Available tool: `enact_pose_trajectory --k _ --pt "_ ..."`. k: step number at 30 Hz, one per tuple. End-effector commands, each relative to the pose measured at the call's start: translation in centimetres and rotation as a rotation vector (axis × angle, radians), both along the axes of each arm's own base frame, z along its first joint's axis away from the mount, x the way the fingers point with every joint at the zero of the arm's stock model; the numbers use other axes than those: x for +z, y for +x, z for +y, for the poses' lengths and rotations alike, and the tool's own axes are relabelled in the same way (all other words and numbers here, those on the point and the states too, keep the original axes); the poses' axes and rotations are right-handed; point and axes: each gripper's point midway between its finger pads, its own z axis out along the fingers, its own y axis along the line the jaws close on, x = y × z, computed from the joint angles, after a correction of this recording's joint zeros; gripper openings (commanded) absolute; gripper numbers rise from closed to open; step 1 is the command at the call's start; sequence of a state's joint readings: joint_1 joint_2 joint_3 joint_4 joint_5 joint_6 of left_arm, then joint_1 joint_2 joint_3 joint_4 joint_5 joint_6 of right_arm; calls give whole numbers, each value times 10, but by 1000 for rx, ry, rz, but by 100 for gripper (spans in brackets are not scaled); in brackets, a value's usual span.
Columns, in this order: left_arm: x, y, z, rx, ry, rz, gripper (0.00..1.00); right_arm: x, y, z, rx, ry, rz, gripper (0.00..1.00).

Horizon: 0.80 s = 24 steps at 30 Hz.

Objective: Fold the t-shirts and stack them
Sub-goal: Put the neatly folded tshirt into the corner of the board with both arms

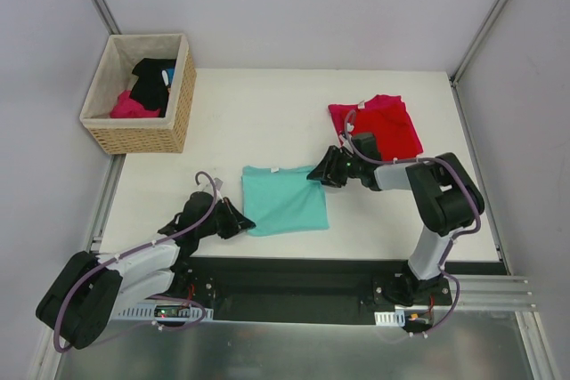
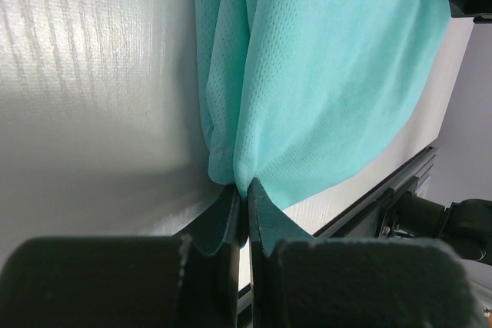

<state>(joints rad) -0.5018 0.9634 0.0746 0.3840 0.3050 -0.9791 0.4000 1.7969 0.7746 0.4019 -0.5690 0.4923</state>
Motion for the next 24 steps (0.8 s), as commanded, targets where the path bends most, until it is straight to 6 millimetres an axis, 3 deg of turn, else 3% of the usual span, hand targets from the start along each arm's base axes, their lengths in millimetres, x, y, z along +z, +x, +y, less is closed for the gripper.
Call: enact_pose_trajectory --k 1,2,4,9,12,13,16,17,19,20,24 --pt "-1 4 4 14 9 -19 0 -11 -2 2 -2 -23 24 32" --pt "-1 4 4 12 9 -17 0 -11 -1 2 -5 -24 24 25" --pt "-1 4 4 10 10 -17 0 -11 2 2 -13 -31 29 0" --pt "0 8 3 2 20 -25 0 -1 5 5 -2 -42 -2 0" --pt "8 14 -2 -17 11 -43 0 19 6 8 11 -47 -43 1" --pt "12 17 -4 -18 8 -52 0 35 10 10 16 -41 -81 0" --pt "34 30 -11 -39 2 -97 0 55 12 4 18 -81 -123 1" --pt "52 41 -17 -49 -3 -141 0 80 20 6 13 -73 -183 0" --pt "62 48 -20 -59 10 -147 0 93 21 1 15 -103 -200 0" --pt "78 58 -25 -69 5 -180 0 114 29 3 6 -97 -245 0" --pt "110 78 -36 -82 -8 -238 0 150 38 0 0 -99 -283 0"
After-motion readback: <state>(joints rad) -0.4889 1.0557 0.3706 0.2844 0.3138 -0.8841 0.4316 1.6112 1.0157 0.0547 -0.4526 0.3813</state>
